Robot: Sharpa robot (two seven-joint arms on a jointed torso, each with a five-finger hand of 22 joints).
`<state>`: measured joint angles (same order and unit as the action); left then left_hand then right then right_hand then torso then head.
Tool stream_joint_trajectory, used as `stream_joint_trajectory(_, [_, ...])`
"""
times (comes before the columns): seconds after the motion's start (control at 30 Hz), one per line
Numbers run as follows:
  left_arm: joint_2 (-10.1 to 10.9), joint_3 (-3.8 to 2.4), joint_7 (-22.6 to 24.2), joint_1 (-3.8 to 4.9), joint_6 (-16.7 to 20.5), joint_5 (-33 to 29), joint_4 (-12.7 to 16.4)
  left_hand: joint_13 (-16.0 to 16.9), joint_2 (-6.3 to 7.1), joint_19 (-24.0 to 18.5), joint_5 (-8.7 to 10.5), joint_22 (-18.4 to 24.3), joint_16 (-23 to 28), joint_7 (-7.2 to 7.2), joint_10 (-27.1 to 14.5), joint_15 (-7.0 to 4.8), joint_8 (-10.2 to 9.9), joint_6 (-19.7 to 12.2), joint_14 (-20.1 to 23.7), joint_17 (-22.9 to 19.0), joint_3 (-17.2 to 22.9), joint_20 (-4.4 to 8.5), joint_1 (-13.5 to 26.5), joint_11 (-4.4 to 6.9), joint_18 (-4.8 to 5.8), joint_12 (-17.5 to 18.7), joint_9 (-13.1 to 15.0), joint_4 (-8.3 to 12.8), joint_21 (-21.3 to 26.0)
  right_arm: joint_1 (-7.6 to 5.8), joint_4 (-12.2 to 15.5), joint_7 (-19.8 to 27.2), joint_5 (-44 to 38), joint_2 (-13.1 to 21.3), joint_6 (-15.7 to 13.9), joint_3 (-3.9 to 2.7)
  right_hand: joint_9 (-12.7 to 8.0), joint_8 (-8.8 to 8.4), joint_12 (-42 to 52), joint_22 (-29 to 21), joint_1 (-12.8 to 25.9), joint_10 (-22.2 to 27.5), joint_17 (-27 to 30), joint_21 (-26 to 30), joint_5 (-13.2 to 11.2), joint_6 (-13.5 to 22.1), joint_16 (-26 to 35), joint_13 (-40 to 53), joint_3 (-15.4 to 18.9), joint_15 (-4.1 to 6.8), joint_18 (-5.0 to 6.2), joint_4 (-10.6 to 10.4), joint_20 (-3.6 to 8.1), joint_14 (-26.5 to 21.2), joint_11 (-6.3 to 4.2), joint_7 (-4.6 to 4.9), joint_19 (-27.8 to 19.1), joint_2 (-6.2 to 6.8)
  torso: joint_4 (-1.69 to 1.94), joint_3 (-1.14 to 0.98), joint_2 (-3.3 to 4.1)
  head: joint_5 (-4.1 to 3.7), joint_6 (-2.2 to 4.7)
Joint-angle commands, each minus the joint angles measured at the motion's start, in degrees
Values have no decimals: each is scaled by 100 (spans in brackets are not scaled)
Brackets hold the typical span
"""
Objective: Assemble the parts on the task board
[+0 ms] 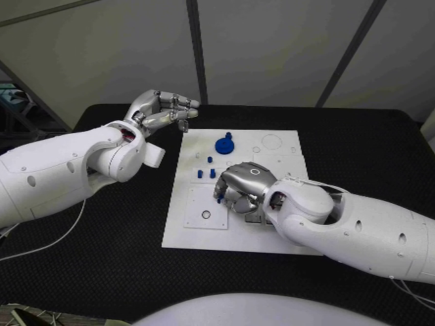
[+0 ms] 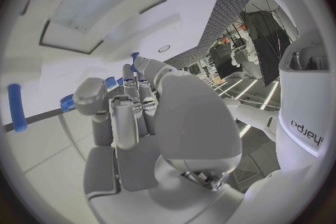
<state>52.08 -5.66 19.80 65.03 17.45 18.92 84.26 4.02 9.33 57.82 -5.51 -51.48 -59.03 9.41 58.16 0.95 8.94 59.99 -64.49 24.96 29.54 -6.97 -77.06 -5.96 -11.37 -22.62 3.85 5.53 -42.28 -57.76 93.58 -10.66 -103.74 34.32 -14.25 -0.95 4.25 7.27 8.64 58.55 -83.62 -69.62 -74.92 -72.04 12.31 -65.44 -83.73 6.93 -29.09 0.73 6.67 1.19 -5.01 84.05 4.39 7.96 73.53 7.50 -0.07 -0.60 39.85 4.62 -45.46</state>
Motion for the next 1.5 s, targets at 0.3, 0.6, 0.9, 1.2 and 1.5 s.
stream_joint_trajectory(0.3, [-10, -5, -11, 7, -32, -13, -7, -1, -51, -3, 24, 7, 22, 31, -52, 54, -35, -37, 1, -11, -41, -24, 5, -12, 93, -42, -8, 9, 22, -4, -94, 47, -70, -71, 200, 24, -13, -57, -21, -45, 78, -45, -519, 2, -5, 9, -29, 6, 17, -18, -24, 39, -28, 396, -30, 30, -56, -28, -3, 1, -1, -8, 0])
stream_joint_trajectory(0.6, [-11, -5, -13, 8, -33, -13, -10, -1, -51, -3, 24, 7, 22, 31, -52, 54, -35, -37, 1, -11, -41, -24, 5, -12, 93, -42, -8, 9, 22, -4, -116, 127, -28, -56, 101, 136, -63, -353, -350, -259, 488, 517, -442, 147, -164, 471, 12, -158, 249, -174, 8, -104, -156, 373, 152, 179, -194, 216, -7, 0, -6, -22, 17])
stream_joint_trajectory(0.9, [-6, -5, -34, 8, -28, -13, -17, -1, -58, -2, 22, 7, 22, 33, -59, 55, -35, -41, -1, -14, -40, -25, 4, -14, 93, -46, -7, 9, 23, -3, -73, 142, -30, 7, -169, 148, -48, -360, -405, -401, 513, 852, -370, 246, -176, 644, 50, -262, 351, -248, 39, -100, -243, 351, 242, 239, -260, 275, 0, -6, -4, -23, 38])
stream_joint_trajectory(1.2, [-8, -5, -45, 8, -42, -13, -35, 0, -64, -1, 21, 8, 23, 35, -64, 57, -36, -45, -3, -16, -40, -27, 5, -15, 93, -50, -7, 8, 24, 0, 216, 123, -88, 291, -676, 145, -49, -367, -379, -530, 480, 1046, -319, 330, -143, 736, 78, -305, 426, -278, 63, -80, -274, 335, 278, 270, -320, 274, -15, -9, -9, -28, 63])
stream_joint_trajectory(1.5, [-11, -4, -68, 7, -85, -13, -48, 0, -65, 0, 21, 8, 23, 35, -65, 57, -36, -46, -3, -17, -40, -27, 5, -16, 93, -51, -7, 7, 25, -7, 611, -8, 71, 832, -793, -216, -40, -348, -309, -542, 475, 1020, -297, 339, -124, 722, 90, -299, 439, -276, 67, -93, -278, 328, 268, 255, -319, 242, -21, -3, -3, -104, 119])
